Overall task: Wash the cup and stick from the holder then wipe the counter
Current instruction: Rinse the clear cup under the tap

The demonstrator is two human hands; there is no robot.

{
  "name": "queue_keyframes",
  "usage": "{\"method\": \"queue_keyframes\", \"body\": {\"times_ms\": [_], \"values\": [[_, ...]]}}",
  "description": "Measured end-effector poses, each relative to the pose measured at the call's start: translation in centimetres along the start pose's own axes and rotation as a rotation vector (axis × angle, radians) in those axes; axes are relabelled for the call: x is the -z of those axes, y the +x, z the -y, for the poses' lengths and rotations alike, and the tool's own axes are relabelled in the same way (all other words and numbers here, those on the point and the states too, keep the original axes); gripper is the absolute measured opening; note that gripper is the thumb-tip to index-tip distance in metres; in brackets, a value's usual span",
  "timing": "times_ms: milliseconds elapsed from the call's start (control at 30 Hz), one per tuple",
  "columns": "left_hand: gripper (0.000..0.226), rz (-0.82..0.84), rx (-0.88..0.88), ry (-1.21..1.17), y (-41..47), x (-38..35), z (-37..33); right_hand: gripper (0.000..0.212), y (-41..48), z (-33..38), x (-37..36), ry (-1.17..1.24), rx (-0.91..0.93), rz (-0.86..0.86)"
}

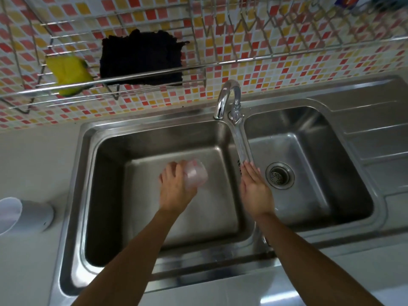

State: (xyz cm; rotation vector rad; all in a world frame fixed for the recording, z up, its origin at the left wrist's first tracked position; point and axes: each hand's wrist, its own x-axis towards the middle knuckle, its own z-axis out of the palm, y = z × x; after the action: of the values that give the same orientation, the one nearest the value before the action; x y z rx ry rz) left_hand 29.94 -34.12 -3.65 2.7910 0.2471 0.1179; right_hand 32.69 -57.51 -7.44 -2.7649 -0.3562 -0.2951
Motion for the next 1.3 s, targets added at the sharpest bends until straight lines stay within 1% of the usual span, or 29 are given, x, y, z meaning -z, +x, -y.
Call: {"method": "queue_keyframes", "body": {"times_ms": [100, 200, 367, 467, 567, 633, 733, 800, 867, 900, 933, 967, 1067, 1133, 1200, 1300], "values": [[0.074, 0.019, -0.019, 0.186, -0.8, -0.5, 0.8, 0.041, 0.0, -0.1, -0.2, -0.004, -0.022, -0.006], [0.076, 0.033, -0.068, 0.315, -1.2, -0.5, 1.2, 0.045, 0.0, 0.1, -0.2, 0.007, -0.024, 0.005], [0.081, 0.042, -0.184, 0.502, -1.7, 0.0, 1.9, 0.040, 0.0, 0.0, -0.2, 0.027, -0.023, -0.010], [0.075, 0.023, -0.265, 0.596, -1.8, 0.6, 2.5, 0.039, 0.0, 0.0, -0.1, 0.047, -0.030, -0.022], [0.087, 0.063, -0.328, 0.696, -1.9, 1.3, 2.9, 0.040, 0.1, 0.0, -0.1, 0.050, -0.027, -0.008], [0.089, 0.058, -0.388, 0.733, -1.8, 2.0, 3.2, 0.040, 0.1, -0.1, -0.1, 0.044, -0.025, 0.001], [0.075, -0.004, -0.486, 0.757, -1.8, 2.7, 3.4, 0.039, 0.1, -0.2, -0.3, 0.058, -0.025, -0.006], [0.069, -0.045, -0.494, 0.775, -2.1, 3.1, 3.4, 0.039, 0.1, -0.2, -0.4, 0.080, -0.032, 0.016], [0.063, -0.080, -0.463, 0.766, -2.5, 3.5, 3.5, 0.040, 0.2, -0.3, -0.2, 0.093, -0.040, 0.040], [0.068, -0.084, -0.412, 0.747, -2.6, 3.7, 3.7, 0.040, 0.2, -0.2, -0.1, 0.092, -0.042, 0.056], [0.079, -0.068, -0.339, 0.727, -2.9, 4.2, 3.9, 0.041, 0.3, -0.1, 0.1, 0.088, -0.042, 0.075], [0.085, -0.044, -0.263, 0.701, -3.4, 4.8, 4.0, 0.041, 0.3, 0.0, 0.2, 0.085, -0.047, 0.098], [0.079, -0.063, -0.113, 0.568, -4.9, 7.0, 4.5, 0.044, 1.0, 1.8, 1.9, 0.061, -0.113, 0.229], [0.080, -0.090, -0.040, 0.465, -6.0, 8.6, 5.1, 0.044, 1.1, 4.5, 3.5, 0.077, -0.161, 0.267], [0.083, -0.102, 0.033, 0.381, -7.1, 9.8, 5.8, 0.046, 0.8, 8.2, 5.4, 0.142, -0.145, 0.220], [0.082, -0.149, 0.131, 0.272, -7.9, 11.5, 6.9, 0.043, 0.8, 14.8, 7.9, 0.324, -0.013, 0.062]]}}
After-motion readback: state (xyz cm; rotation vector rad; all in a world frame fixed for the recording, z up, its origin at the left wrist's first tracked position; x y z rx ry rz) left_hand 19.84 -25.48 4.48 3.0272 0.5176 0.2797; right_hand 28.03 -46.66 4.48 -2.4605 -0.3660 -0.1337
